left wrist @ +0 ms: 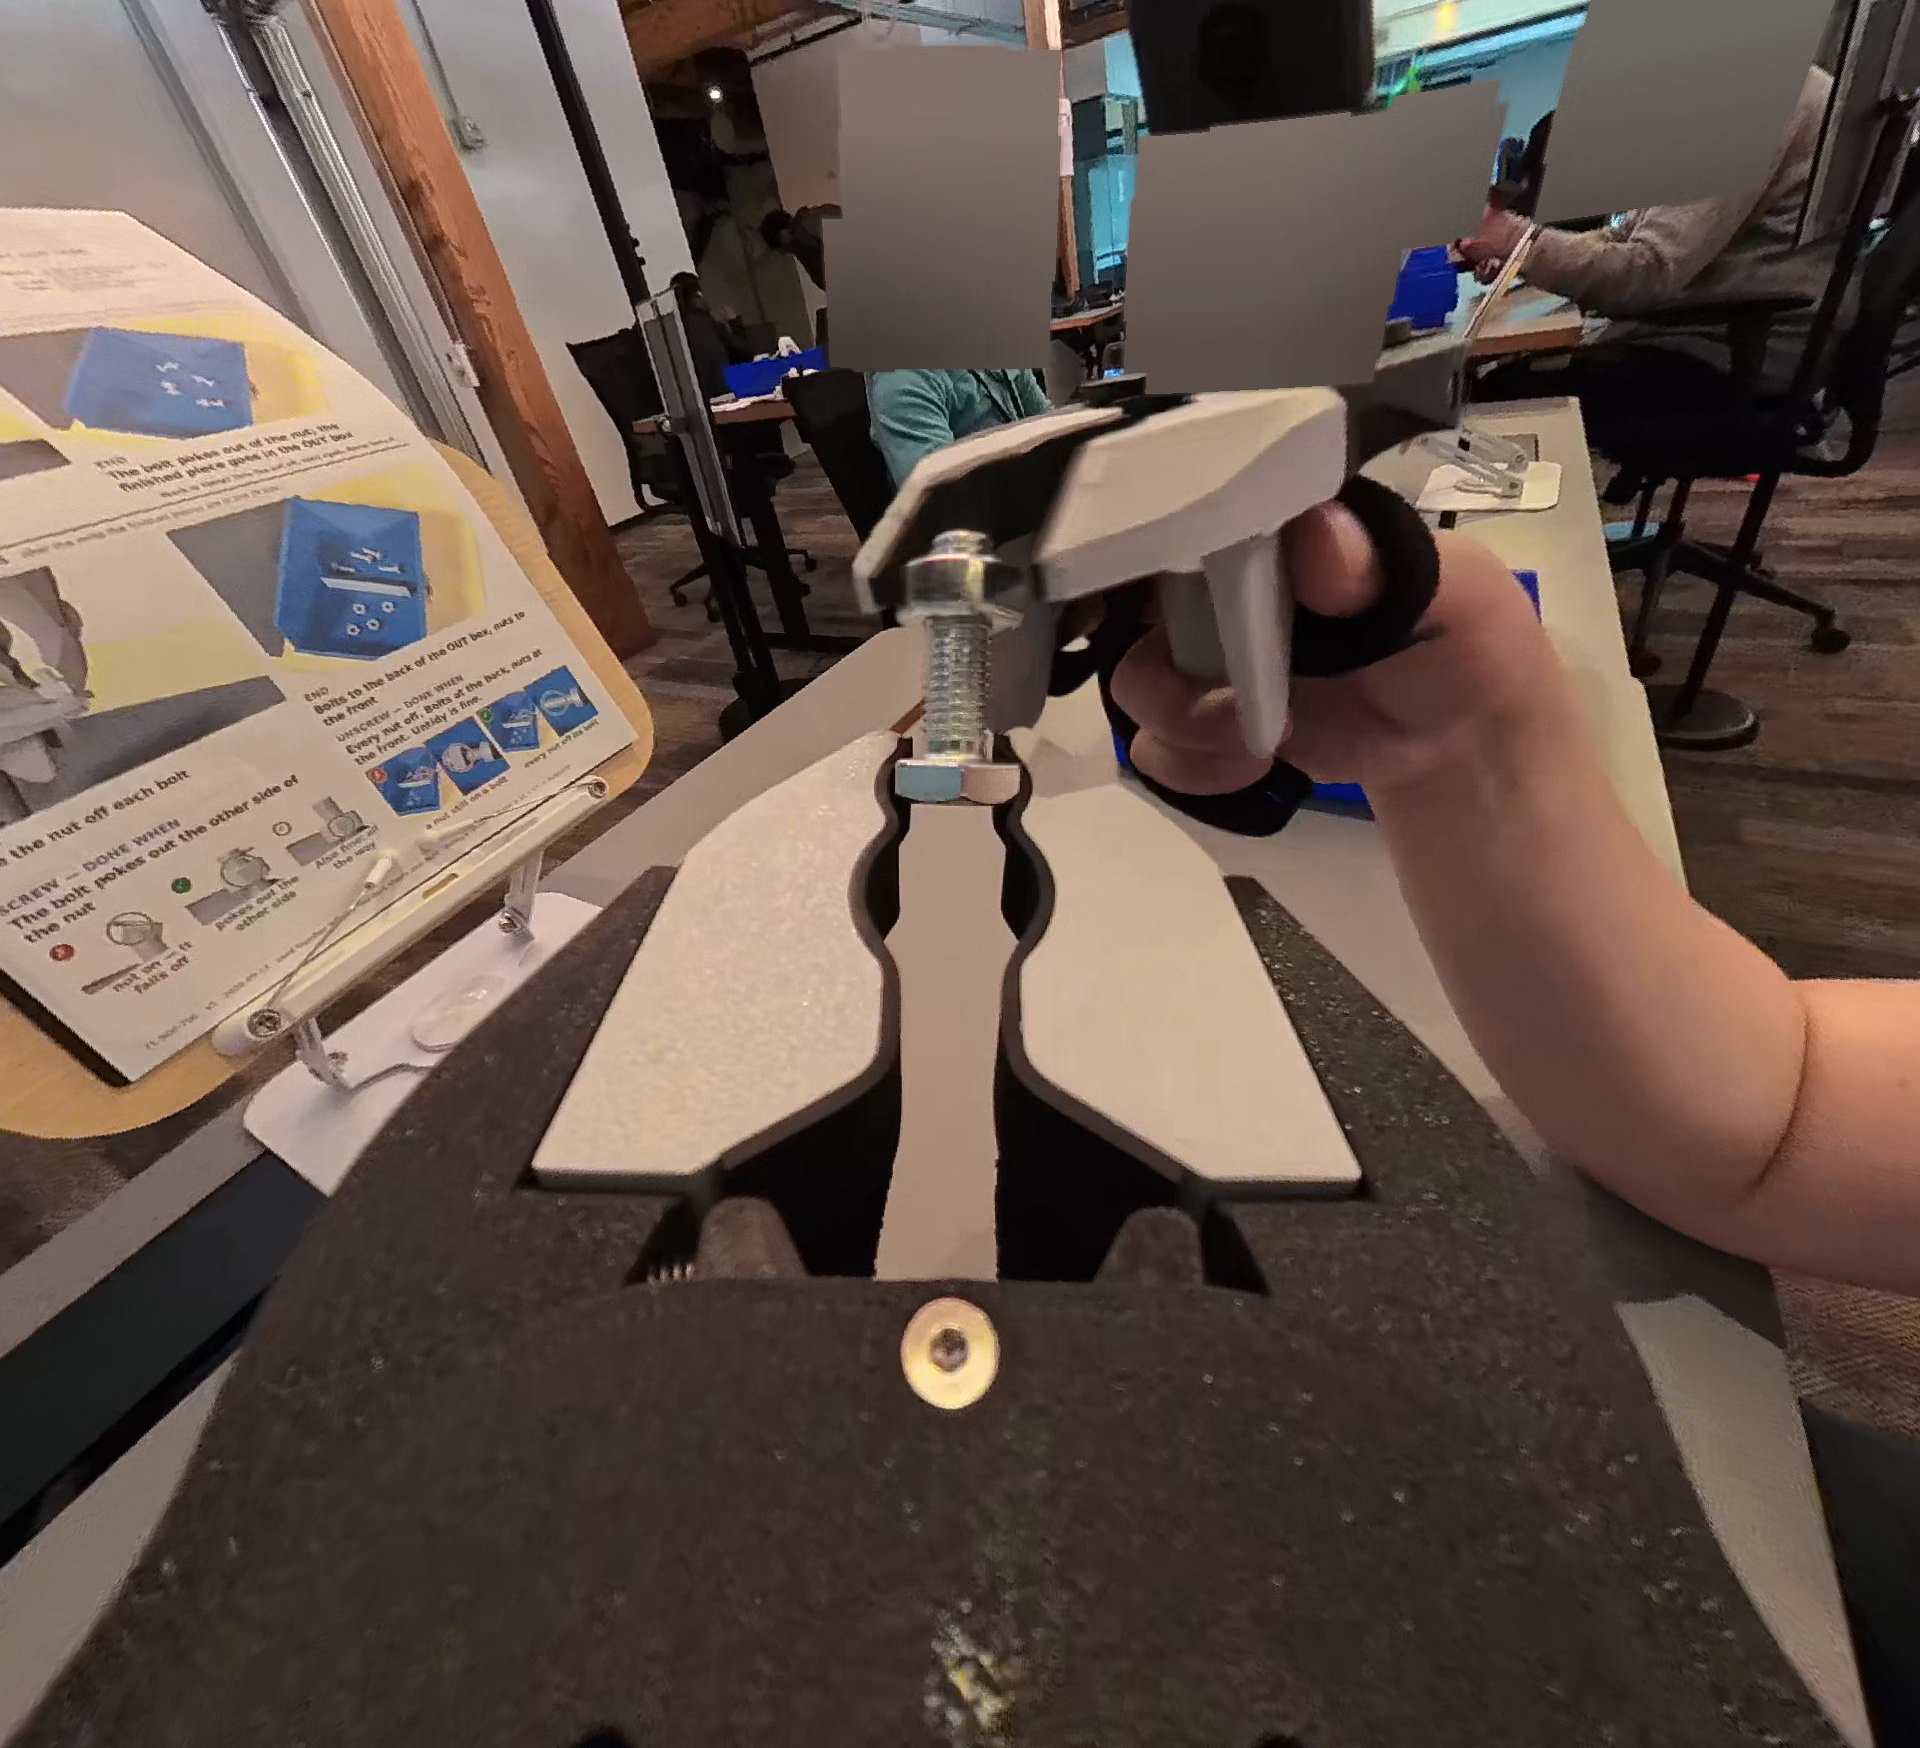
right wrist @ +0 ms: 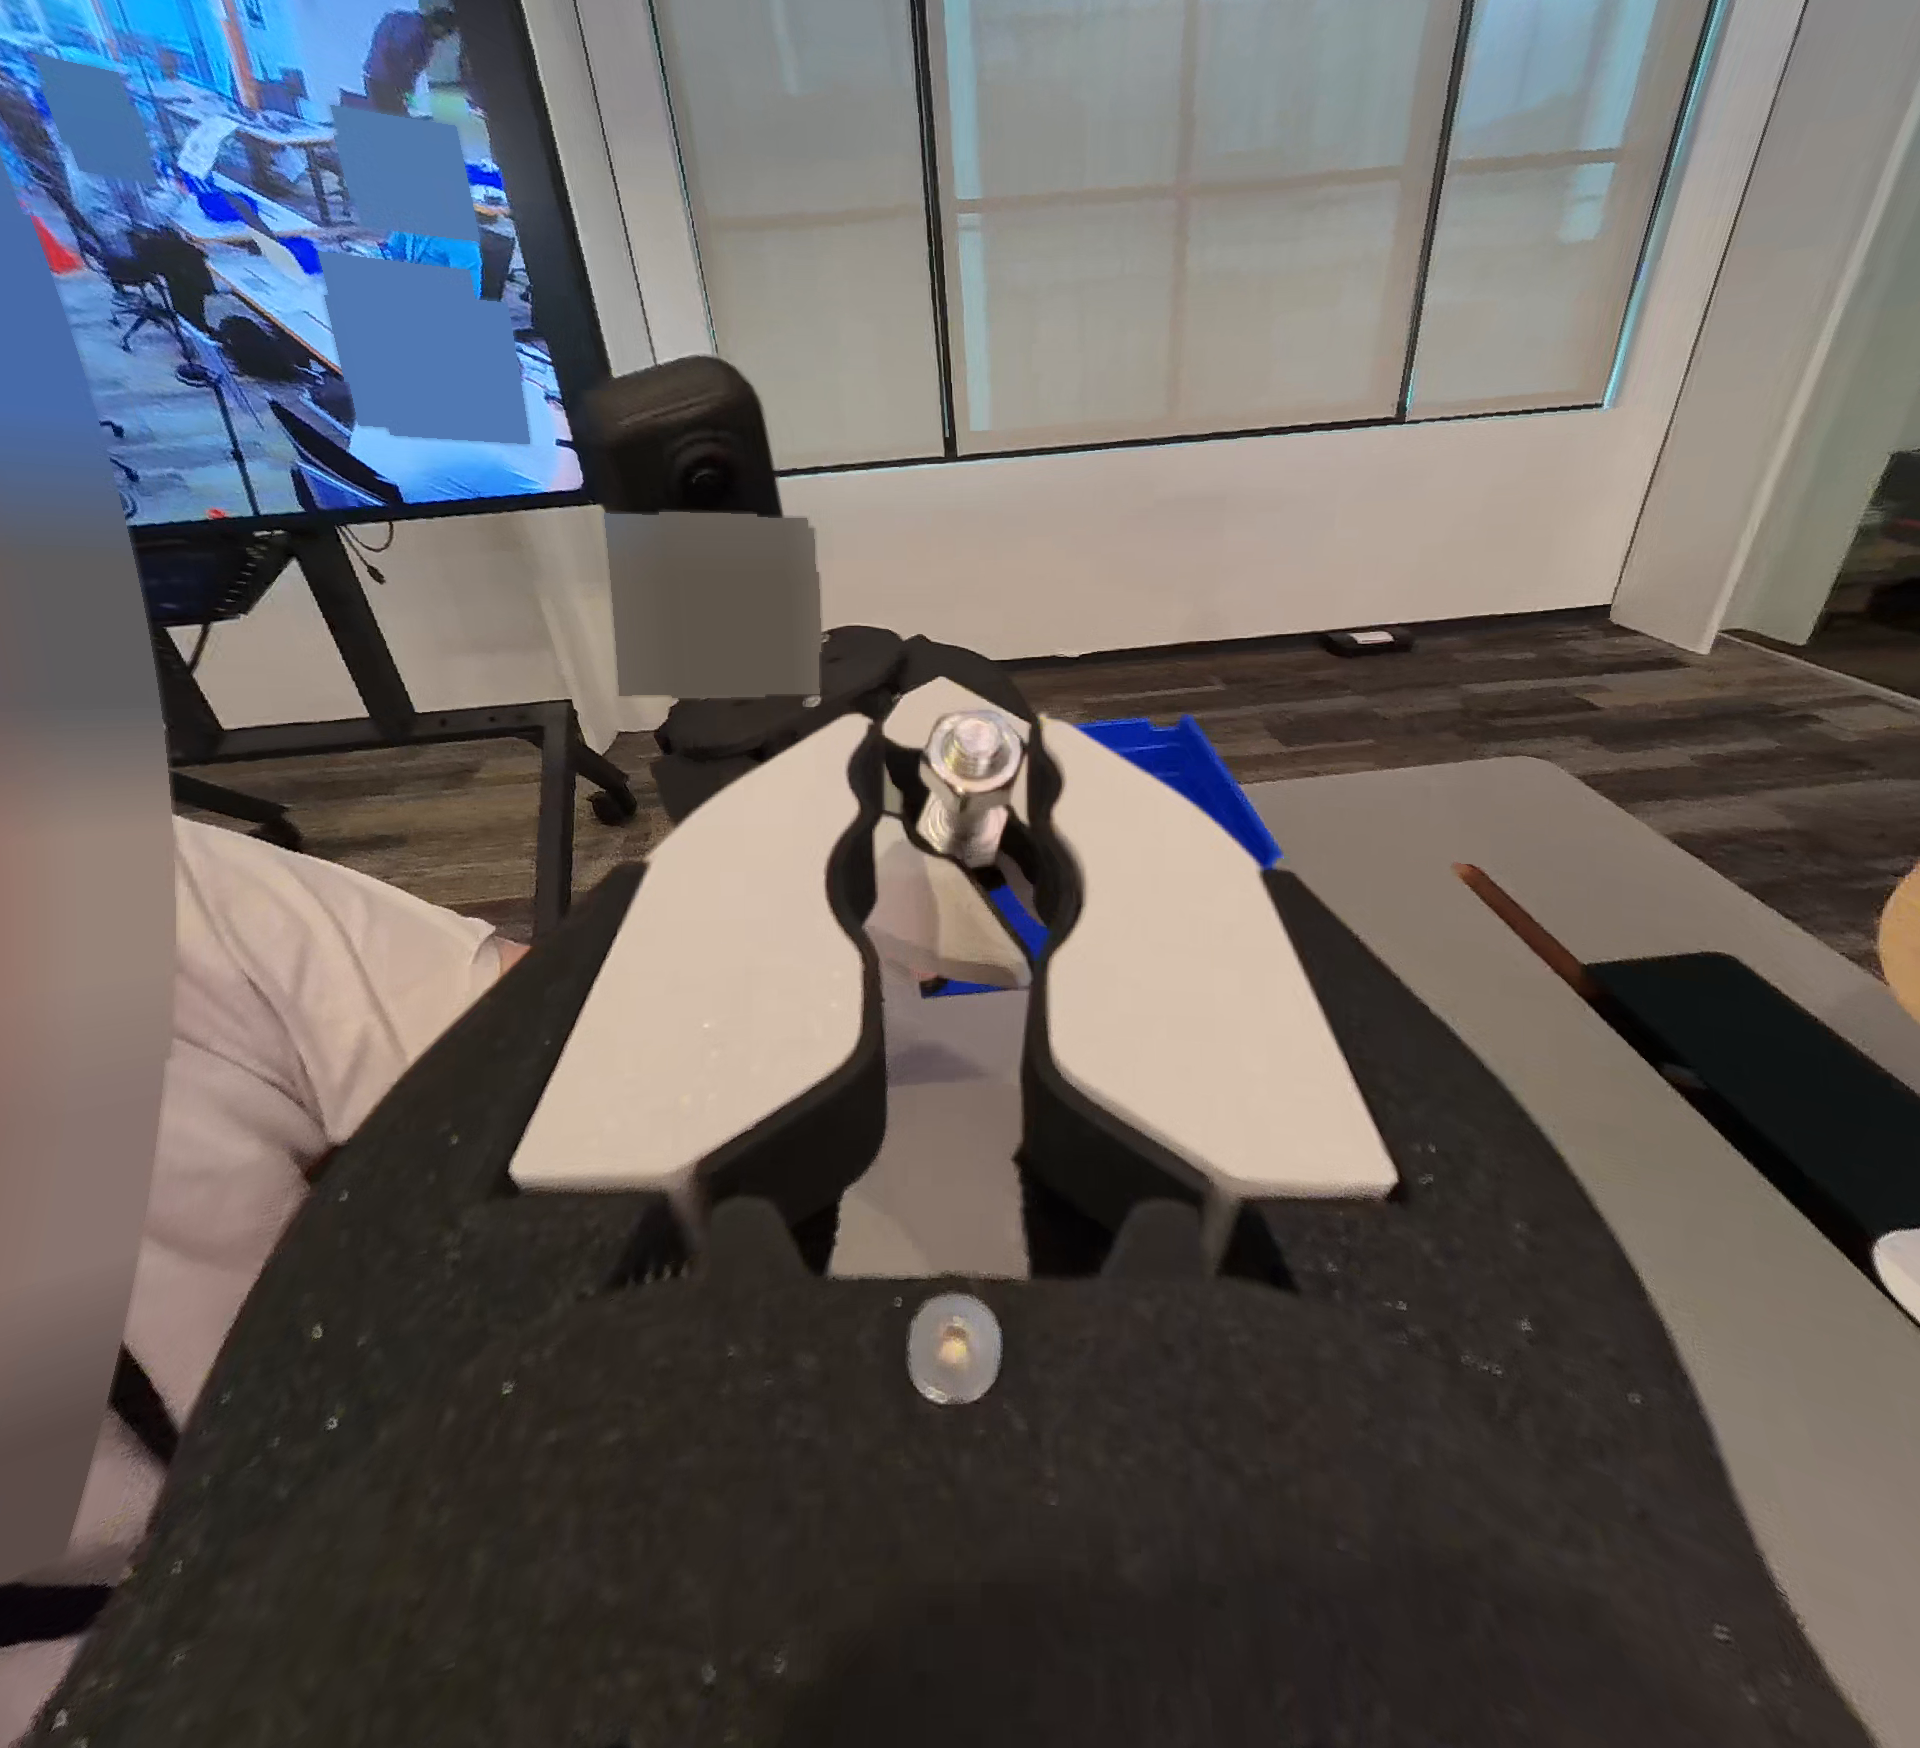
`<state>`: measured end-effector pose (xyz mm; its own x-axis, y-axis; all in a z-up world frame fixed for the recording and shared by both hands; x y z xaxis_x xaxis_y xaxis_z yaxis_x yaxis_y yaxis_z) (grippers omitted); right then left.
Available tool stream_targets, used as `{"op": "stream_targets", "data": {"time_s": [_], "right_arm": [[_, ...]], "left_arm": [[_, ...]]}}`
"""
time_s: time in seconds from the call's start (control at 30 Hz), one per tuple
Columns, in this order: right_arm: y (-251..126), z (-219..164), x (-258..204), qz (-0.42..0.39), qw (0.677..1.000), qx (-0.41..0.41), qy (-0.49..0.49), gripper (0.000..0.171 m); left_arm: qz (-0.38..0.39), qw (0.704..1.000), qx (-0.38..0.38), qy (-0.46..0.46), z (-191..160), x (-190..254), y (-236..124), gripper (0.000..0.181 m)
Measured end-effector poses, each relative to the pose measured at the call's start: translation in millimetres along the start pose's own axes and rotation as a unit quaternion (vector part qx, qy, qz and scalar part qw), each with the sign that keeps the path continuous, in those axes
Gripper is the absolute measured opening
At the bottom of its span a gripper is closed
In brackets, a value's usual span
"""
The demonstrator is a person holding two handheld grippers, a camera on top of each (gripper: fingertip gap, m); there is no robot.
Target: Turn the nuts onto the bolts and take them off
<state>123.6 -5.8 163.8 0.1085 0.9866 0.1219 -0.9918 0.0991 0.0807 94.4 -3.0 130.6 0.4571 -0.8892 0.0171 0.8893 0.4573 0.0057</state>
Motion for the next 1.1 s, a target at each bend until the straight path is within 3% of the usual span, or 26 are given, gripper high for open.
{"op": "stream_targets", "data": {"time_s": [0.07,0.37,0.73,0.93,1.1], "right_arm": [[-0.6,-0.7,0.9,-0.012,1.000,-0.009,-0.021,0.017],[-0.2,-9.0,-6.5,-0.055,0.982,-0.106,-0.149,0.017],[-0.3,-7.1,-8.9,-0.066,0.977,-0.111,-0.167,0.017],[-0.7,5.1,1.3,-0.142,0.978,-0.065,-0.138,0.044],[11.2,-3.7,4.5,-0.155,0.979,-0.073,-0.113,0.045]], "left_arm": [[0.000,1.000,-0.011,0.008,-2.4,2.3,1.3,0.015],[0.010,0.998,-0.055,0.035,-14.5,1.7,6.4,0.015],[0.015,0.997,-0.050,0.052,-13.1,2.8,6.2,0.015],[0.066,0.996,-0.023,0.060,-5.3,-10.3,1.3,0.014],[0.089,0.993,-0.009,0.075,-2.0,-11.9,-0.2,0.014]]}}
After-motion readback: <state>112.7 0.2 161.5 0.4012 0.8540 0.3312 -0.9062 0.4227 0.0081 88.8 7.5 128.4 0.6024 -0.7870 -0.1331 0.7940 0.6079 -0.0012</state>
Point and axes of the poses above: each gripper's, where its closed fingertips meet, y out along the fingers, z out of its top, x = y × z across the jaws, the point moved 3 cm from there along -y, back along the fingers, and after that the axes turned 11 degrees about -y, right-handed, at the moved point
